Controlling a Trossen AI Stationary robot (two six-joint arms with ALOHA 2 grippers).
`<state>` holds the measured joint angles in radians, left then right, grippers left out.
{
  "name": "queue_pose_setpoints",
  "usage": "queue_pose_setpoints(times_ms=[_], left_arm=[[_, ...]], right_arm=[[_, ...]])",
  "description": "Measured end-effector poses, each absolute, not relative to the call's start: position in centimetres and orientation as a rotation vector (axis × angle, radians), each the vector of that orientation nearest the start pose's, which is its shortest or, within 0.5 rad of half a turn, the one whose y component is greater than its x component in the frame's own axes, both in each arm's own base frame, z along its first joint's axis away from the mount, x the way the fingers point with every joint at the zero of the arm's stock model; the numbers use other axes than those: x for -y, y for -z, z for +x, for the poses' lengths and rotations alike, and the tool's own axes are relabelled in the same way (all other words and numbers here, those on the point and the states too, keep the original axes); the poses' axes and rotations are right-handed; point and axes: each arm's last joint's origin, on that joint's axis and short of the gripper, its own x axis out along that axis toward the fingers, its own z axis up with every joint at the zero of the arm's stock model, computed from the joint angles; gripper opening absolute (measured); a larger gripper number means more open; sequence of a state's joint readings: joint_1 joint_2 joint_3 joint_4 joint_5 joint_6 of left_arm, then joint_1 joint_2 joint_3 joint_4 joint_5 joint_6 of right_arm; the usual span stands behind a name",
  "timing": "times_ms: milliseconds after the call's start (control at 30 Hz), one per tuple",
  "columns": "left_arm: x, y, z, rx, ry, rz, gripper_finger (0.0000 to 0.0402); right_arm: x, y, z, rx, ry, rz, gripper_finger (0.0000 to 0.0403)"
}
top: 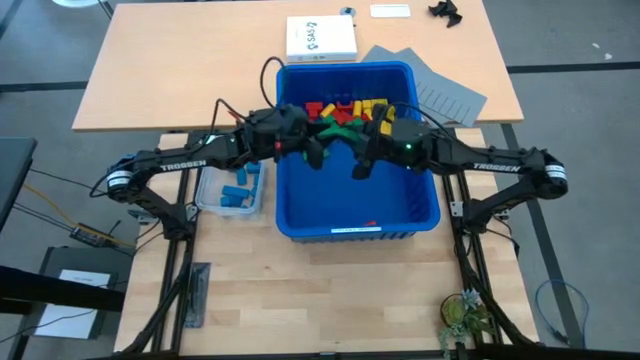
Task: Sort blocks
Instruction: Put the green block into the transparent bin
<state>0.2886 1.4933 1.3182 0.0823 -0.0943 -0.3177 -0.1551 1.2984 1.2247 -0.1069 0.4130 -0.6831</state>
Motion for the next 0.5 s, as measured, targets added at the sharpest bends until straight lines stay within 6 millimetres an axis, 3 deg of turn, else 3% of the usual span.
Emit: queue_pose_setpoints(times_ms=[500], left_arm=[[-9.6, -38.3, 33.5, 0.035, -0.175, -0.395, 0.0217]], right_arm=[[3.5, -39.5, 28.4, -0.264, 0.445, -0.728, 0.0113]])
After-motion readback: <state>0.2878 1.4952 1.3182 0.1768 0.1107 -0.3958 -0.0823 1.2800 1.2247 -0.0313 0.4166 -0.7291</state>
